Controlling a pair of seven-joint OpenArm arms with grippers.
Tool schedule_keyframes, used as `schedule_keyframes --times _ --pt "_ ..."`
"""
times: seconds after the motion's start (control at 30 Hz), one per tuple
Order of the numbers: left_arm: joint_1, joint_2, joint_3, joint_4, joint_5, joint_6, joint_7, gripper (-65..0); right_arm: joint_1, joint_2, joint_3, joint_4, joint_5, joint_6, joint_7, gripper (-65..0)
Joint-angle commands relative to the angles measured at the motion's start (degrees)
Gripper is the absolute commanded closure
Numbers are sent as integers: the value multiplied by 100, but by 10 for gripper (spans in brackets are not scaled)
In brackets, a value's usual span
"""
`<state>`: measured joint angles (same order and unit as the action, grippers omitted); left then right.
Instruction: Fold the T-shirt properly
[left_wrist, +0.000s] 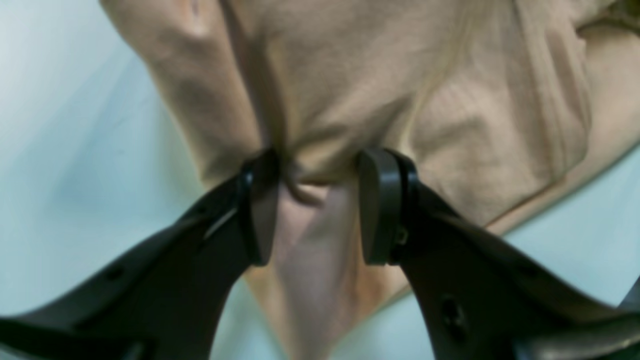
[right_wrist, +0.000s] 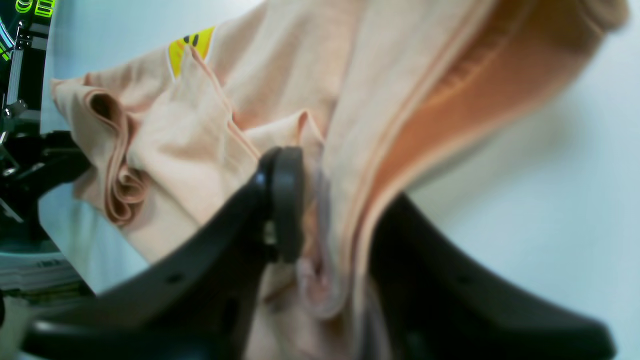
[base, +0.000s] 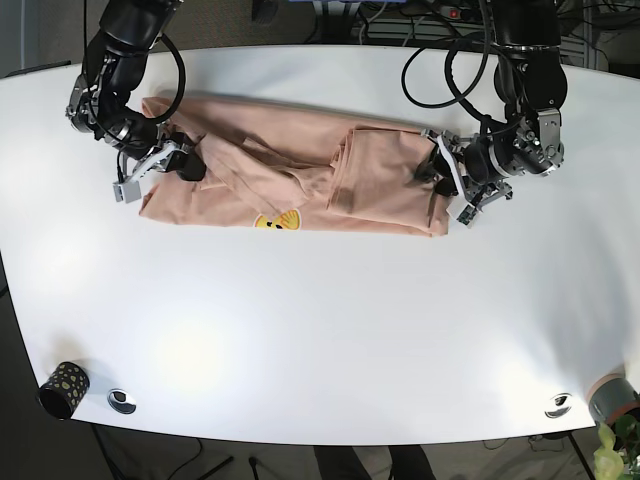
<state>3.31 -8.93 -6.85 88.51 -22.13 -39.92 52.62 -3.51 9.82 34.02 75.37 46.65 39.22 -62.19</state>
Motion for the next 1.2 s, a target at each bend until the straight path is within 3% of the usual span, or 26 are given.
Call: schedule_keyframes --times 0.0,0.1,0.23,0.33,0.6,0.8,1.03,1.17 --pt "-45 1 30 -91 46 -8 17 -237 30 112 31 300 25 47 35 -13" --pt "-54 88 30 -293 46 -8 17 -237 -76 112 40 766 25 29 17 0" --pt "-54 238 30 -451 72 -8 17 -237 -199 165 40 1496 69 -331 0 0" --pt "-54 308 30 -486 46 -8 17 -237 -304 200 40 1979 69 -454 -62 0" --pt "-186 1029 162 -767 90 -8 17 -237 -392 235 -22 3016 77 -419 -247 0" --pt "-450 1363 461 -1400 81 -8 17 -237 -383 218 -611 3395 113 -410 -282 0" --pt "-582 1565 523 -1594 81 -8 17 -237 -374 -178 -998 3351 385 -384 -273 0" --pt "-608 1565 751 -1655 55 -8 17 -237 -243 -468 -1147 3157 385 -173 -273 0"
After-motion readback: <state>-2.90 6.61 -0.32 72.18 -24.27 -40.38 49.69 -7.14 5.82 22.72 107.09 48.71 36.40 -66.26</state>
